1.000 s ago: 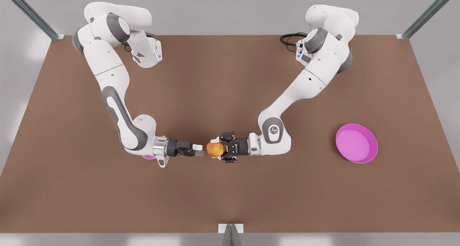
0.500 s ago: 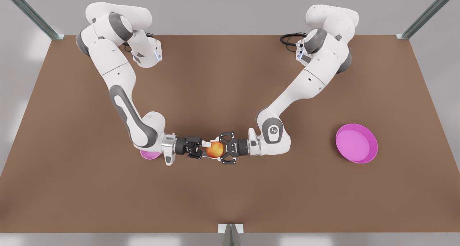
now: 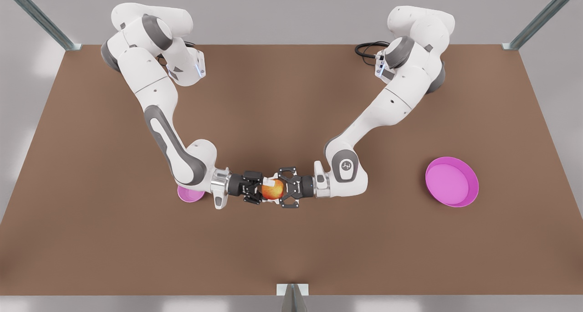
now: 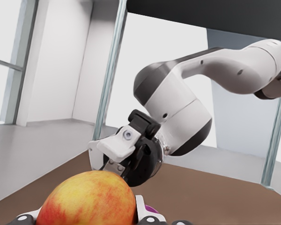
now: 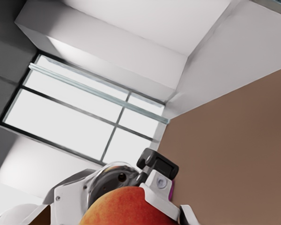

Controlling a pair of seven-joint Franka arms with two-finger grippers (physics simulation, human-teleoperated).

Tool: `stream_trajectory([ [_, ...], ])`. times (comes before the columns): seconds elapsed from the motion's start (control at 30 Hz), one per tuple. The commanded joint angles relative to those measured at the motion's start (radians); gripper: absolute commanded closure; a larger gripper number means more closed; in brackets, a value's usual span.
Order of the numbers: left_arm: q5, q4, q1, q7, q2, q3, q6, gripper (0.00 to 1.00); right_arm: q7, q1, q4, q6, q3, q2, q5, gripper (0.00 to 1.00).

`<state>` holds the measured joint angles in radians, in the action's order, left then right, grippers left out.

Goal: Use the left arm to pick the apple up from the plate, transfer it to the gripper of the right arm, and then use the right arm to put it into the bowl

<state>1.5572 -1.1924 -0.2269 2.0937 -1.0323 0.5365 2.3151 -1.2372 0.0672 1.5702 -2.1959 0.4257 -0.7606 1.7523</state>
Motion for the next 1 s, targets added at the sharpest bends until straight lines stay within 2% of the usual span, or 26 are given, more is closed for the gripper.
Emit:
stream_trajectory([
  [0.0,-0.008,0.001,0.0,0.103,0.001,0.0,-0.013,0.39,-0.054,0.0,0.005,-0.012,-0.001,0.0,0.006,0.0],
  [0.13,-0.008,0.004,0.0,0.103,0.001,0.0,-0.013,0.39,0.071,0.006,0.013,-0.01,-0.001,0.0,-0.007,0.0],
  [0.53,-0.008,0.007,0.0,0.103,0.001,-0.001,-0.014,0.39,0.107,0.034,-0.01,-0.061,0.001,0.0,0.006,0.0],
  [0.9,-0.008,0.007,0.0,0.103,0.001,-0.001,-0.014,0.39,0.3,0.051,-0.009,-0.062,-0.001,-0.008,0.004,0.01],
  [0.97,-0.008,0.007,0.0,0.103,0.001,-0.001,-0.014,0.39,0.298,0.052,-0.01,-0.061,-0.001,-0.008,-0.002,0.16],
])
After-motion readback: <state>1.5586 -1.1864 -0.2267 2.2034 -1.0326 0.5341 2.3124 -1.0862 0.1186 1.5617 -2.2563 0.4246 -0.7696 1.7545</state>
